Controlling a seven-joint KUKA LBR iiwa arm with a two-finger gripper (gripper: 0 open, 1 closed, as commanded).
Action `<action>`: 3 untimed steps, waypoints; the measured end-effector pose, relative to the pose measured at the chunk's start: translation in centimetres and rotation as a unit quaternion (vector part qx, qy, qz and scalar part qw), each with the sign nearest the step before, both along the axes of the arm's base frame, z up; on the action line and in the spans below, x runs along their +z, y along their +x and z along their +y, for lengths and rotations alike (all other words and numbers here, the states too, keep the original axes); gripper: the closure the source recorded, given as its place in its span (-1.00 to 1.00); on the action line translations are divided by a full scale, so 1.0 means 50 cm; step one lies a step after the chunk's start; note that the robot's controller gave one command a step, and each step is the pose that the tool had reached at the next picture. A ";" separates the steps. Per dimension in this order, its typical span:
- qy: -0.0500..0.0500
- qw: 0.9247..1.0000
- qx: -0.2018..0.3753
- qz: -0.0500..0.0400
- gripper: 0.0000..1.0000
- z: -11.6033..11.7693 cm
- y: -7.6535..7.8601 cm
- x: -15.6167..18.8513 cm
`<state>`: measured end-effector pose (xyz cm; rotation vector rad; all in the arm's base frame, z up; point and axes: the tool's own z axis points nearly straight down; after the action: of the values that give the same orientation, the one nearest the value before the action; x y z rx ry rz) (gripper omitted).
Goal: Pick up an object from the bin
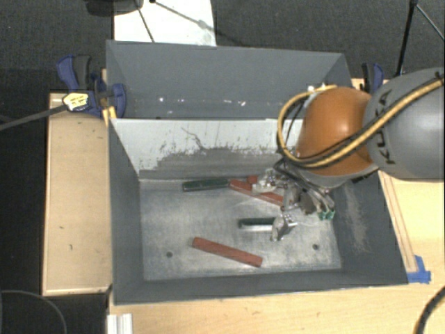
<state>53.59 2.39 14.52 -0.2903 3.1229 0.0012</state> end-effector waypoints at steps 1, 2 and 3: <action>0.000 1.000 -0.009 0.001 -1.00 -0.026 0.007 -0.152; 0.000 0.997 -0.074 -0.002 1.00 -0.014 0.007 -0.139; -0.001 0.997 -0.074 -0.002 1.00 -0.014 0.007 -0.139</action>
Offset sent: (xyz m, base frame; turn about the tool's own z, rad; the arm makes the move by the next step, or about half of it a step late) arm -0.0003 -0.0058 -0.0752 0.1480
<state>53.96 1.69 7.57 -0.0592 3.1322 -0.0015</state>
